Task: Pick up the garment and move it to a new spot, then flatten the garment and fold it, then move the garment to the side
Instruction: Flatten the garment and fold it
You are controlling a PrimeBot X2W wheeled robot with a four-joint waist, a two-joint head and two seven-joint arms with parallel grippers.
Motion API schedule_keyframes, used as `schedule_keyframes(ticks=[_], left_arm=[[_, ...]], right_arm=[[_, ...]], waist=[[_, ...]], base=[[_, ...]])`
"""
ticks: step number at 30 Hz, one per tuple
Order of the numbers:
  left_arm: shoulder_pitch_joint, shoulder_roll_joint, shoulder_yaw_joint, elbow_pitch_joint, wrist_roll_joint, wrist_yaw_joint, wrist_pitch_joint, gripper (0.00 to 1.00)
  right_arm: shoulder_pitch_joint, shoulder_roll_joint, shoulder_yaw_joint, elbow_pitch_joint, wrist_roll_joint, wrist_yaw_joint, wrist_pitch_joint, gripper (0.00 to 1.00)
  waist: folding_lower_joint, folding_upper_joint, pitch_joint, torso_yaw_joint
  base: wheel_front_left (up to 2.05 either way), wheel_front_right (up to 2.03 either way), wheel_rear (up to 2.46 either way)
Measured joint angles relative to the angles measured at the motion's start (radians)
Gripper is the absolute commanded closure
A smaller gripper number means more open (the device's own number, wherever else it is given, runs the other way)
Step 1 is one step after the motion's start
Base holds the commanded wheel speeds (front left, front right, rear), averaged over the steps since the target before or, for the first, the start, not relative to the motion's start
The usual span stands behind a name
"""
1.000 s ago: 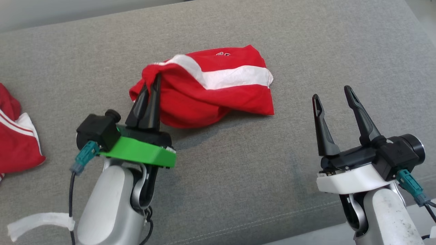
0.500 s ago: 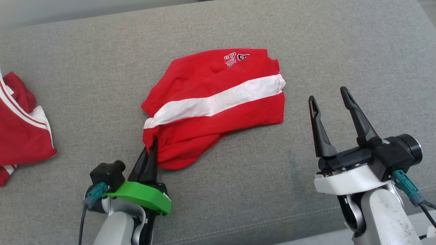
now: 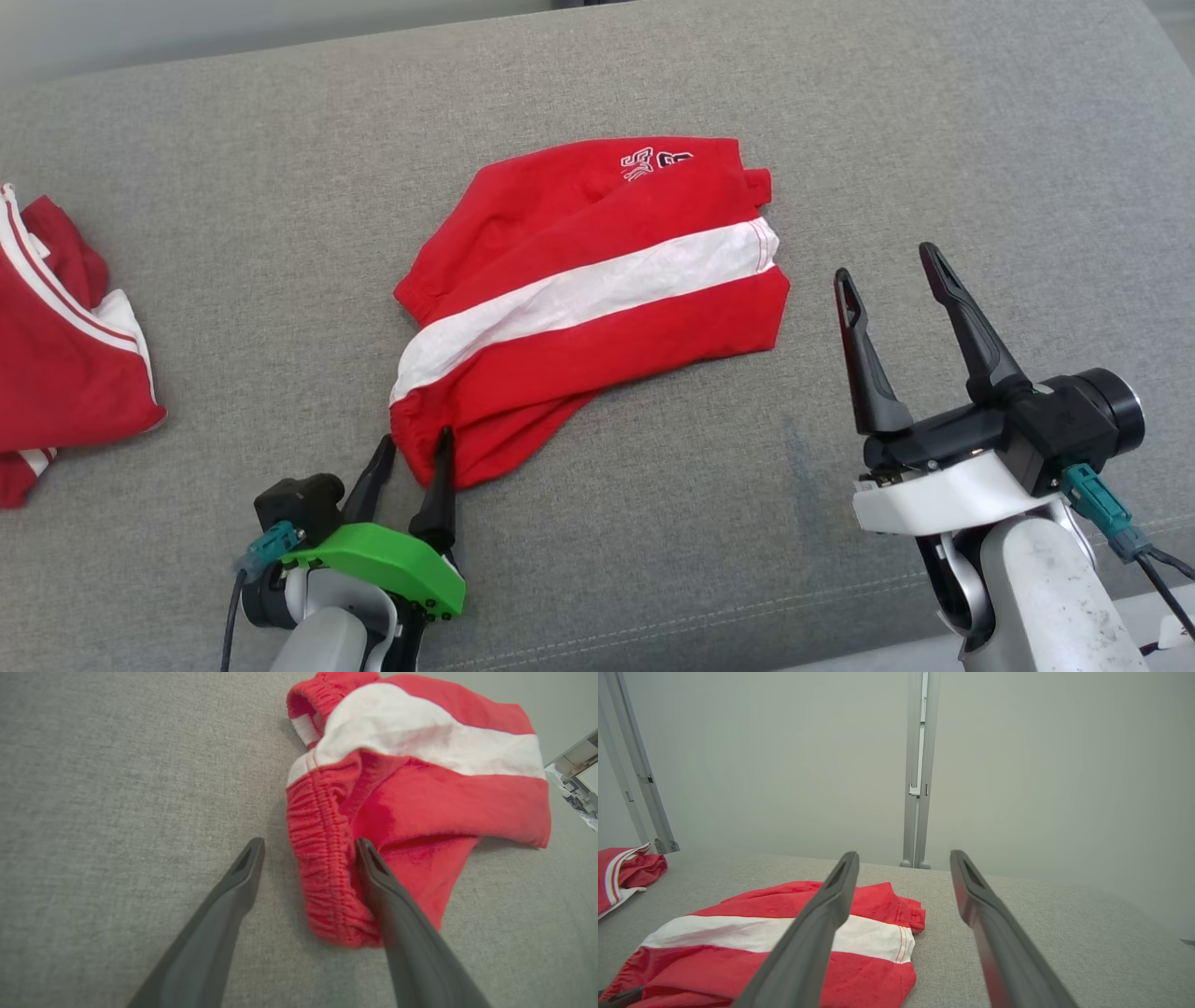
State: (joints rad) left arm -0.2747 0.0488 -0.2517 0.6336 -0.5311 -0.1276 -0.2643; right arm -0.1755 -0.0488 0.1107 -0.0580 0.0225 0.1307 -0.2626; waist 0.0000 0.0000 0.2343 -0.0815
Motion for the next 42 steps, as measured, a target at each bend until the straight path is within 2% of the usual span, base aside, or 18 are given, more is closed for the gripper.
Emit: schedule_keyframes(ticks=[7, 15, 21, 30, 42], left_arm=[[0.010, 0.000, 0.022, -0.044, -0.017, 0.000, 0.000, 0.00], [0.092, 0.000, 0.113, -0.184, 0.105, 0.005, 0.000, 0.00], [0.162, 0.000, 0.173, -0.326, 0.191, 0.046, 0.000, 0.00], [0.242, 0.000, 0.207, -0.444, 0.264, 0.085, 0.000, 0.00], [0.373, 0.000, 0.228, -0.577, 0.227, 0.146, 0.000, 0.00]], right_arm=[[0.002, 0.000, -0.008, 0.016, 0.002, 0.000, 0.000, 0.00], [0.006, 0.000, -0.026, 0.036, 0.002, 0.000, 0.000, 0.00], [0.009, 0.000, -0.040, 0.051, 0.002, 0.000, 0.000, 0.00], [0.028, 0.000, -0.054, 0.097, 0.002, 0.000, 0.000, 0.00], [0.069, 0.000, -0.066, 0.207, 0.008, 0.000, 0.000, 0.00]], waist=[[0.0000, 0.0000, -0.019, 0.013], [0.0000, 0.0000, -0.054, 0.035], [0.0000, 0.0000, -0.088, 0.048], [0.0000, 0.0000, -0.137, 0.059], [0.0000, 0.0000, -0.207, 0.048]], base=[[0.00, 0.00, 0.00], [0.00, 0.00, 0.00], [0.00, 0.00, 0.00], [0.00, 0.00, 0.00], [0.00, 0.00, 0.00]])
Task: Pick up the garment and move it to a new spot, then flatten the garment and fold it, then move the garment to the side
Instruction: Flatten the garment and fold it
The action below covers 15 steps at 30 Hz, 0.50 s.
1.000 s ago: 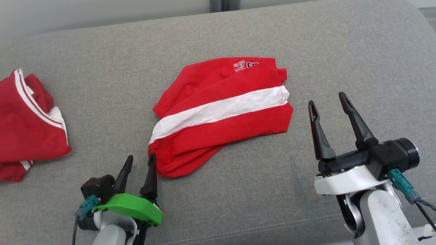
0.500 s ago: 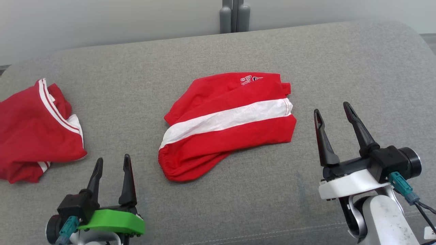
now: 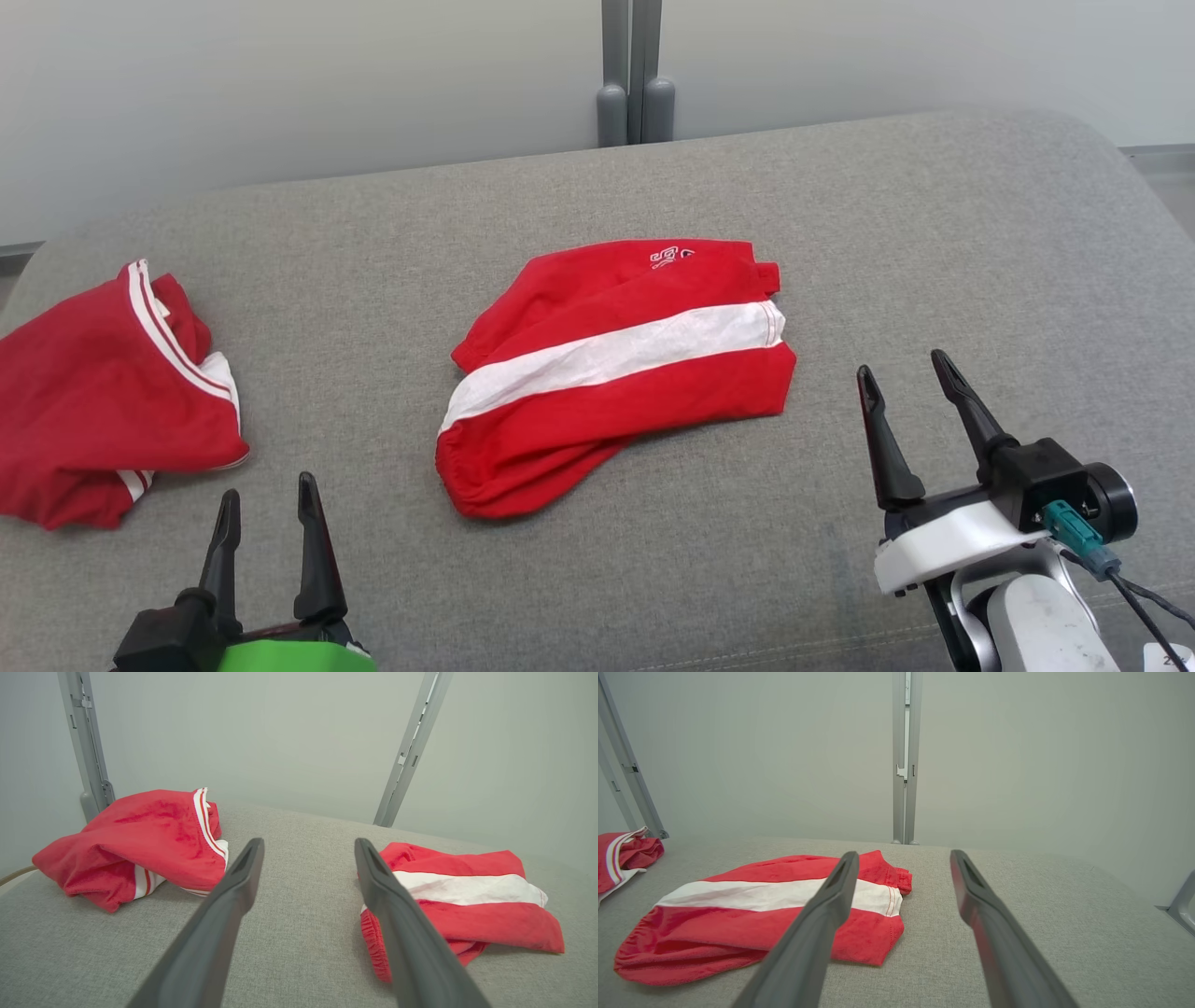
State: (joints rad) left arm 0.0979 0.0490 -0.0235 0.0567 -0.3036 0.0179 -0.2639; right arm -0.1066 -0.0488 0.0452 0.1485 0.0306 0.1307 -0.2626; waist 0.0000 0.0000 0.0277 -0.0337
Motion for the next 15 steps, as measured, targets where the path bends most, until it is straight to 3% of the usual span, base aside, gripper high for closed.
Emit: schedule_keyframes(ticks=[7, 15], left_arm=[[0.037, 0.000, -0.012, -0.027, -0.002, 0.018, 0.000, 0.00], [0.039, 0.000, -0.007, 0.001, 0.011, 0.000, 0.000, 0.00]], right_arm=[[0.003, 0.000, 0.001, 0.010, 0.011, 0.000, 0.000, 0.00], [0.004, 0.000, 0.010, 0.015, 0.018, 0.000, 0.000, 0.00]], waist=[[0.0000, 0.0000, -0.026, -0.011], [0.0000, 0.0000, -0.037, -0.014]], base=[[0.00, 0.00, 0.00], [0.00, 0.00, 0.00]])
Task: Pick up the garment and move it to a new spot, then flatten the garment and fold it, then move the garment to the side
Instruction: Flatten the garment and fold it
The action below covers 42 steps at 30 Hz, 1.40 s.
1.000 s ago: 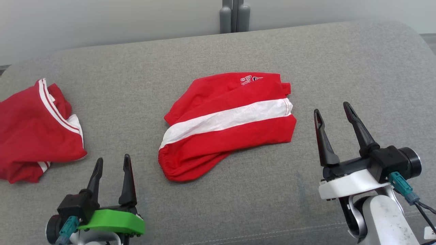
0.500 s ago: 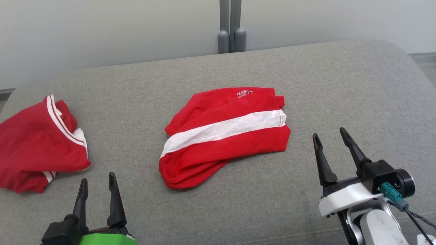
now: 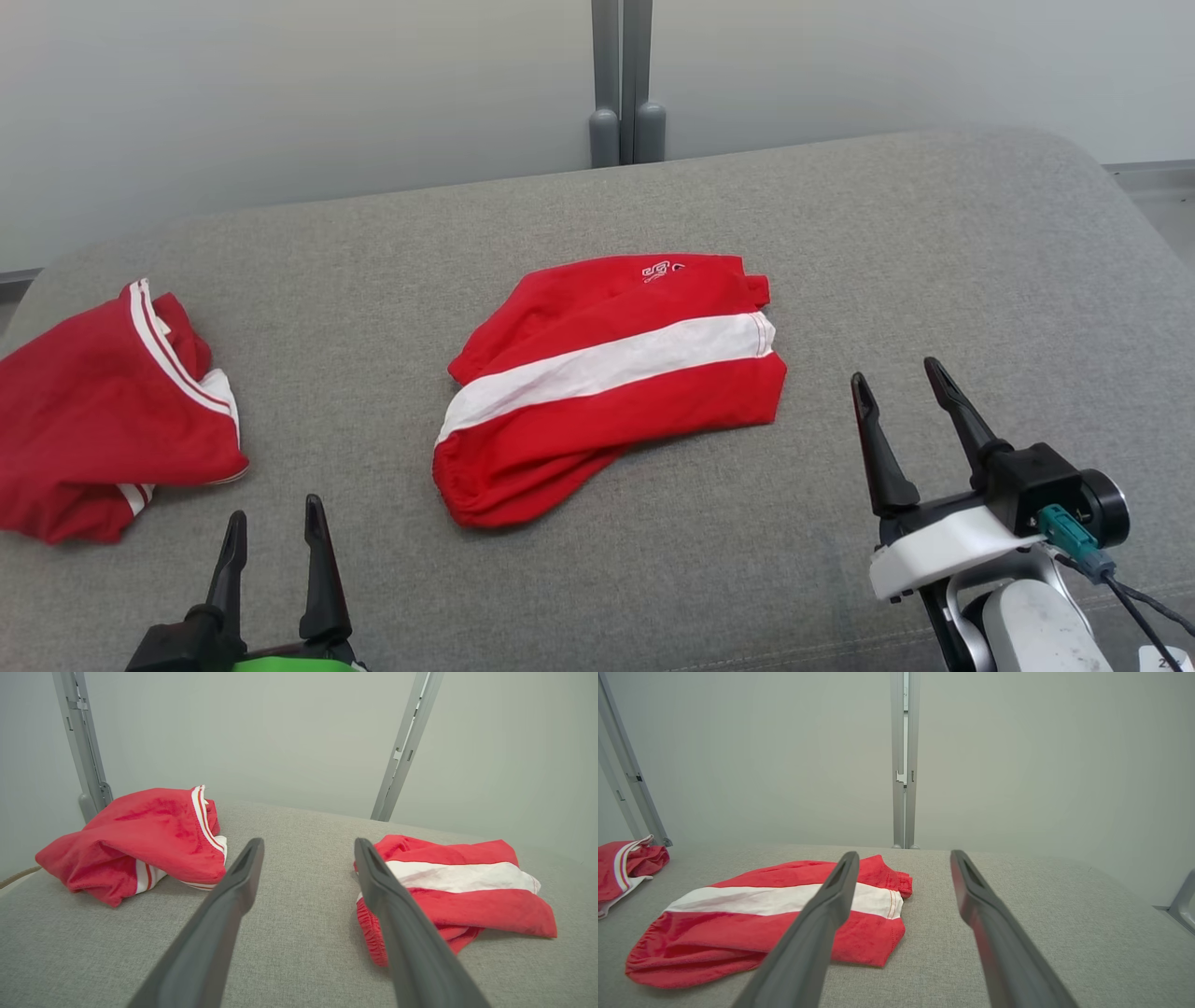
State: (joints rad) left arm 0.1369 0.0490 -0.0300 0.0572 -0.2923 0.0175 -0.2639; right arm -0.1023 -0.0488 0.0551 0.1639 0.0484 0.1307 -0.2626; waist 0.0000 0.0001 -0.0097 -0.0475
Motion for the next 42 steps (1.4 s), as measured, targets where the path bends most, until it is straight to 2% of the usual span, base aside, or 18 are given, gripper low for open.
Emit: schedule_keyframes(ticks=[11, 14, 22, 26, 34, 42], left_arm=[[0.000, 0.000, 0.000, 0.028, 0.006, -0.015, 0.000, 0.00], [-0.003, 0.000, -0.011, 0.057, -0.031, -0.030, 0.010, 0.00], [-0.160, 0.000, -0.061, 0.173, -0.152, -0.096, 0.174, 0.00], [-0.271, 0.000, -0.071, 0.267, -0.217, -0.114, 0.257, 0.00], [-0.469, 0.000, -0.075, 0.499, -0.360, -0.125, 0.362, 0.00], [-0.584, 0.000, -0.054, 0.645, -0.476, -0.130, 0.443, 0.00]], right_arm=[[0.010, 0.000, 0.008, 0.002, 0.002, 0.000, 0.000, 0.00], [0.010, 0.000, 0.010, 0.002, 0.002, 0.000, 0.000, 0.00], [0.004, 0.000, 0.025, 0.002, 0.001, 0.000, 0.000, 0.00], [-0.014, 0.000, 0.034, -0.002, -0.001, 0.000, 0.000, 0.00], [-0.049, 0.000, 0.040, -0.010, -0.009, 0.000, 0.000, 0.00], [-0.066, 0.000, 0.035, -0.016, -0.017, 0.000, 0.000, 0.00]], waist=[[0.0000, 0.0000, -0.001, 0.002], [0.0000, 0.0000, 0.002, 0.002], [0.0000, 0.0000, 0.028, 0.005], [0.0000, 0.0000, 0.056, 0.004], [0.0000, 0.0000, 0.124, -0.016], [0.0000, 0.0000, 0.172, -0.039]], base=[[0.00, 0.00, 0.00], [0.00, 0.00, 0.00], [0.00, 0.00, 0.00], [0.00, 0.00, 0.00], [0.00, 0.00, 0.00], [0.00, 0.00, 0.00]])
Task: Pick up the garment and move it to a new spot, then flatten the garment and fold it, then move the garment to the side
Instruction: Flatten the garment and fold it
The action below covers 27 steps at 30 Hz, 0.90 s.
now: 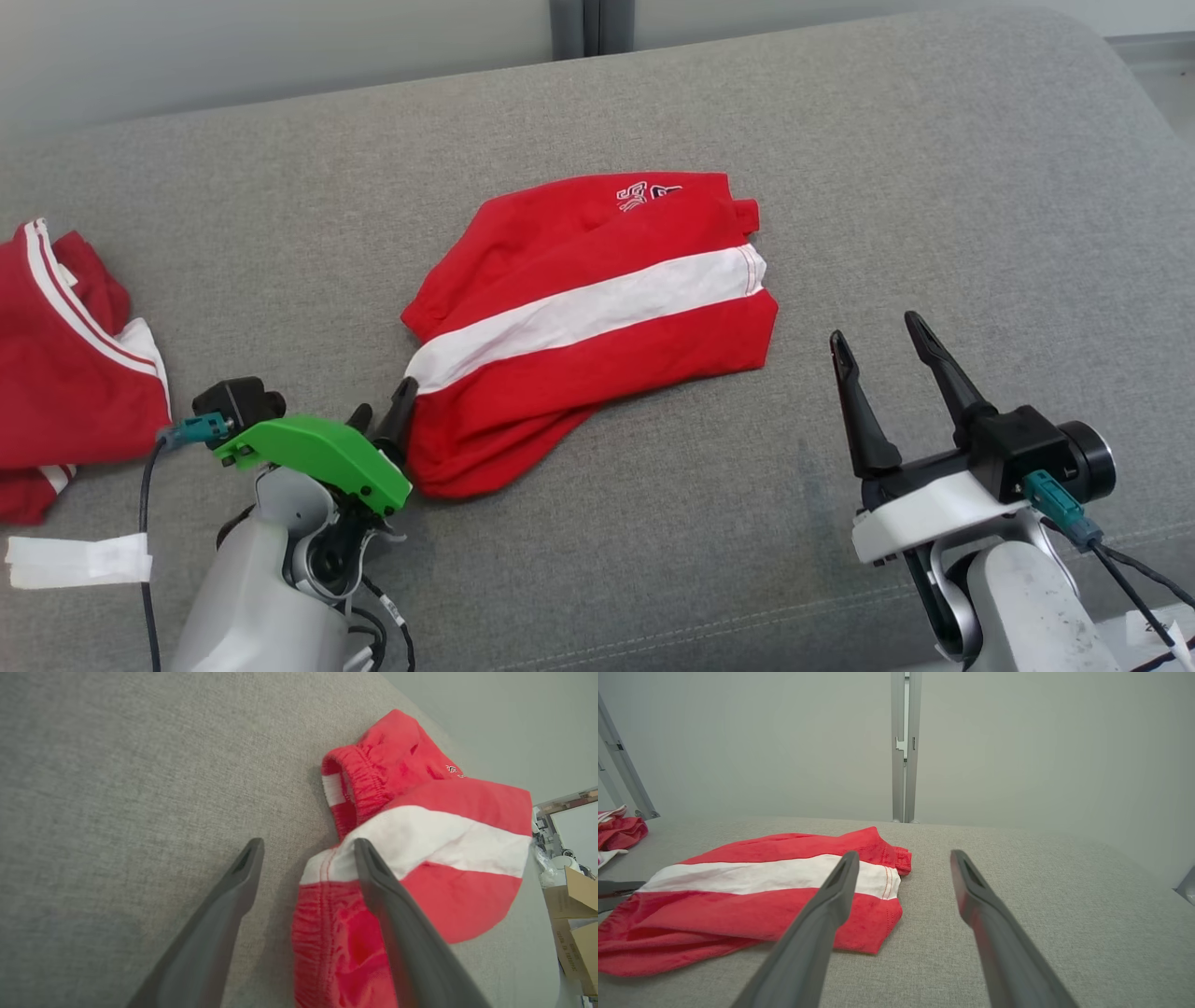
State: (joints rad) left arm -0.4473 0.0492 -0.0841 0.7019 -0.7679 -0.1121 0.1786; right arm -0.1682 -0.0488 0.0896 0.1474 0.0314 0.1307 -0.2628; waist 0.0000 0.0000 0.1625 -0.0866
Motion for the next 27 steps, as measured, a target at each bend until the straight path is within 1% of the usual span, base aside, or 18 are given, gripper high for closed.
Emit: schedule_keyframes(ticks=[3, 5, 10, 11, 12, 13, 14, 15, 16, 17, 18, 19, 21, 23, 24, 25, 26, 27], left_arm=[[-0.025, 0.000, -0.011, 0.030, -0.032, -0.003, 0.034, 0.00], [-0.038, 0.000, -0.023, 0.037, -0.035, -0.005, 0.044, 0.00], [-0.044, 0.000, -0.070, 0.014, -0.077, -0.011, 0.058, 0.00], [-0.044, 0.000, -0.081, 0.009, -0.077, -0.011, 0.060, 0.02], [-0.044, -0.001, -0.090, 0.004, -0.077, -0.011, 0.062, 0.12], [-0.044, 0.000, -0.098, -0.004, -0.078, -0.011, 0.062, 0.16], [-0.044, 0.000, -0.098, -0.004, -0.078, -0.011, 0.062, 0.27], [-0.044, 0.000, -0.105, -0.013, -0.079, -0.011, 0.062, 0.35], [-0.044, 0.000, -0.109, -0.018, -0.083, -0.011, 0.062, 0.45], [-0.044, 0.000, -0.114, -0.019, -0.084, -0.007, 0.065, 0.52], [-0.043, 0.000, -0.119, -0.021, -0.084, -0.003, 0.068, 0.53], [-0.043, 0.000, -0.123, -0.023, -0.083, 0.000, 0.071, 0.54], [-0.041, 0.002, -0.142, -0.022, -0.064, 0.014, 0.077, 0.51], [-0.039, 0.007, -0.152, -0.019, -0.049, 0.019, 0.081, 0.25], [-0.039, 0.008, -0.154, -0.018, -0.047, 0.022, 0.081, 0.16], [-0.039, 0.009, -0.158, -0.016, -0.045, 0.025, 0.081, 0.13], [-0.039, 0.012, -0.165, -0.015, -0.039, 0.025, 0.081, 0.16], [-0.039, 0.013, -0.170, -0.015, -0.035, 0.025, 0.080, 0.30]], right_arm=[[0.000, 0.000, -0.001, -0.002, 0.000, 0.000, 0.000, 0.00], [0.000, 0.000, -0.002, -0.002, -0.001, 0.000, 0.000, 0.00], [-0.001, 0.000, -0.007, -0.005, -0.004, 0.000, 0.000, 0.00], [-0.001, 0.000, -0.008, -0.005, -0.007, 0.000, 0.000, 0.00], [-0.001, 0.000, -0.009, -0.005, -0.007, 0.000, 0.000, 0.00], [-0.001, 0.000, -0.010, -0.006, -0.007, 0.000, 0.000, 0.00], [-0.001, 0.000, -0.010, -0.006, -0.007, 0.000, 0.000, 0.00], [-0.001, 0.000, -0.010, -0.006, -0.007, 0.000, 0.000, 0.00], [-0.001, 0.000, -0.010, -0.006, -0.007, 0.000, 0.000, 0.00], [-0.001, 0.000, -0.010, -0.006, -0.007, 0.000, 0.000, 0.00], [-0.001, 0.000, -0.009, -0.006, -0.007, 0.000, 0.000, 0.00], [-0.001, 0.000, -0.008, -0.006, -0.007, 0.000, 0.000, 0.00], [-0.001, 0.000, -0.006, -0.006, -0.007, 0.000, 0.000, 0.00], [-0.002, 0.000, -0.003, -0.007, -0.007, 0.000, 0.000, 0.00], [-0.003, 0.000, -0.003, -0.008, -0.007, 0.000, 0.000, 0.00], [-0.004, 0.000, -0.002, -0.008, -0.007, 0.000, 0.000, 0.00], [-0.006, 0.000, -0.002, -0.008, -0.007, 0.000, 0.000, 0.00], [-0.007, 0.000, -0.003, -0.008, -0.007, 0.000, 0.000, 0.00]], waist=[[0.0000, 0.0000, 0.011, -0.004], [0.0000, 0.0000, 0.016, -0.005], [0.0000, 0.0000, 0.020, -0.001], [0.0000, 0.0000, 0.020, 0.001], [0.0000, 0.0000, 0.020, 0.002], [0.0000, 0.0000, 0.020, 0.004], [0.0000, 0.0000, 0.020, 0.004], [0.0000, 0.0000, 0.021, 0.005], [0.0000, 0.0000, 0.021, 0.007], [0.0000, 0.0000, 0.021, 0.008], [0.0000, 0.0000, 0.022, 0.009], [0.0000, 0.0000, 0.023, 0.009], [0.0000, 0.0000, 0.025, 0.009], [0.0000, 0.0000, 0.027, 0.008], [0.0000, 0.0000, 0.029, 0.007], [0.0000, 0.0000, 0.030, 0.006], [0.0000, 0.0000, 0.031, 0.005], [0.0000, 0.0000, 0.032, 0.004]], base=[[0.00, 0.00, 0.00], [0.00, 0.00, 0.00], [0.00, 0.00, 0.00], [0.00, 0.00, 0.00], [0.00, 0.00, 0.00], [0.00, 0.00, 0.00], [0.00, 0.00, 0.00], [0.00, 0.00, 0.00], [0.00, 0.00, 0.00], [0.00, 0.00, 0.00], [0.00, 0.00, 0.00], [0.00, 0.00, 0.00], [0.00, 0.00, 0.00], [0.00, 0.00, 0.00], [0.00, 0.00, 0.00], [0.00, 0.00, 0.00], [0.00, 0.00, 0.00], [0.00, 0.00, 0.00]])
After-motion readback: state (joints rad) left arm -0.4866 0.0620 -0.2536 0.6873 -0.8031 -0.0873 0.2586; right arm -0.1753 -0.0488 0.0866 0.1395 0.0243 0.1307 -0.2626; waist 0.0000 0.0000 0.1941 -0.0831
